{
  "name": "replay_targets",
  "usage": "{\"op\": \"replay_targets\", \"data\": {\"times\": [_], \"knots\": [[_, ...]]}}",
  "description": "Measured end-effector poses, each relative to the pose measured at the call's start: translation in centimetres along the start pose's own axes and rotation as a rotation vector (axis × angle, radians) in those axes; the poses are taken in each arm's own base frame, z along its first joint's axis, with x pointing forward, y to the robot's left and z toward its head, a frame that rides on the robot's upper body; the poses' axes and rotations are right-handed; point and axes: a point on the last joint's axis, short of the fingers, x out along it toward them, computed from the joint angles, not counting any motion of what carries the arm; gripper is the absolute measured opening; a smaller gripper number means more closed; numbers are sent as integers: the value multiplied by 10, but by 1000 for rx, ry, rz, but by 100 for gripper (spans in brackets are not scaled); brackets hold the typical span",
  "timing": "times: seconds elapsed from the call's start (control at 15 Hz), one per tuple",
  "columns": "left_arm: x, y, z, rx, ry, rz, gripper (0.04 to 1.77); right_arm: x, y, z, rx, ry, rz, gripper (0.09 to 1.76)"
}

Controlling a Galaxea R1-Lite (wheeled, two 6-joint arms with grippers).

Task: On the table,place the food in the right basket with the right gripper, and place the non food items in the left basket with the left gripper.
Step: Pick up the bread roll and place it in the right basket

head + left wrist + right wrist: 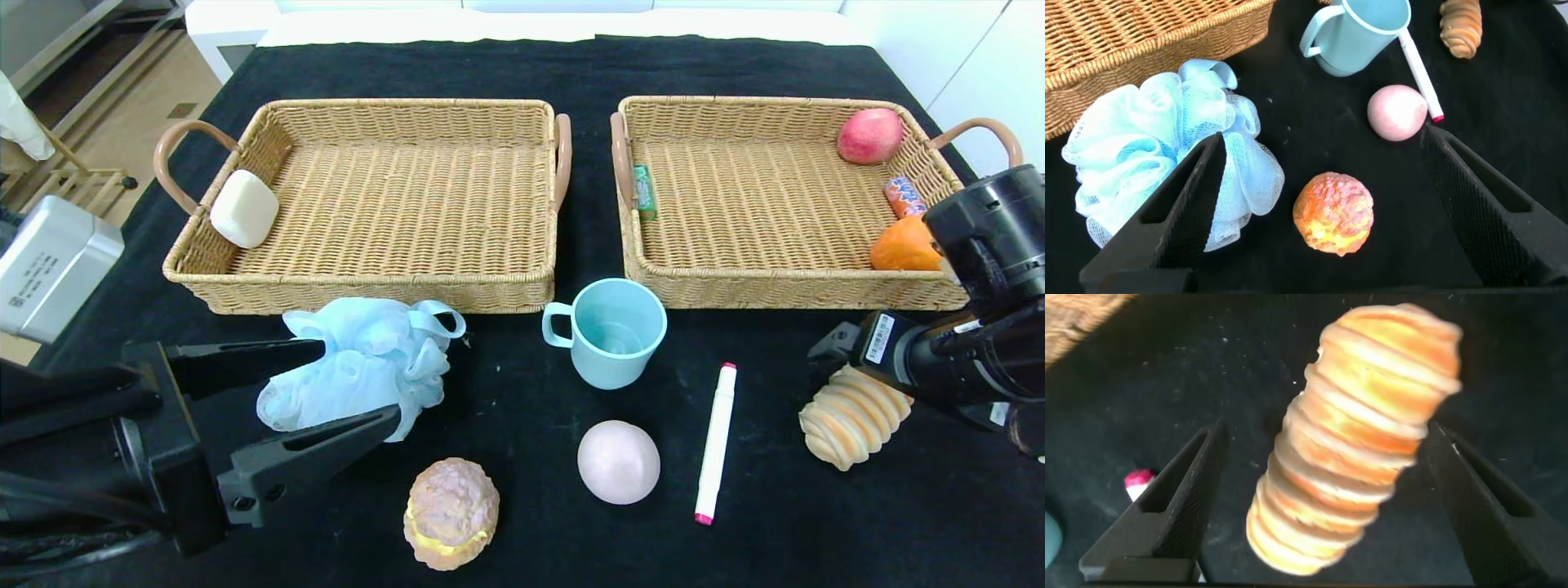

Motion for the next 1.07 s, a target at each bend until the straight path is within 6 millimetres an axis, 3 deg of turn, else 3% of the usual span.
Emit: {"op": "replay_targets", "data": {"times": [0.4, 0.47, 0.67, 0.93, 1.0, 1.07], "knots": [[-1, 0, -1, 9, -2, -1, 172, 11, -1, 1, 11, 16, -26, 171], [-2, -1, -1, 9, -2, -2, 172, 11, -1, 1, 11, 17, -27, 149], [-2, -1, 0, 10, -4, -3, 172, 12, -1, 1, 6, 20, -28, 106], [-3, -1, -1, 21, -5, -3, 172, 12, 0, 0, 3, 23, -30, 71], [-3, -1, -1, 21, -4, -3, 172, 12, 0, -1, 2, 24, -31, 52], [-3, -1, -1, 21, -2, -4, 172, 13, 0, -1, 2, 25, -32, 45]]}}
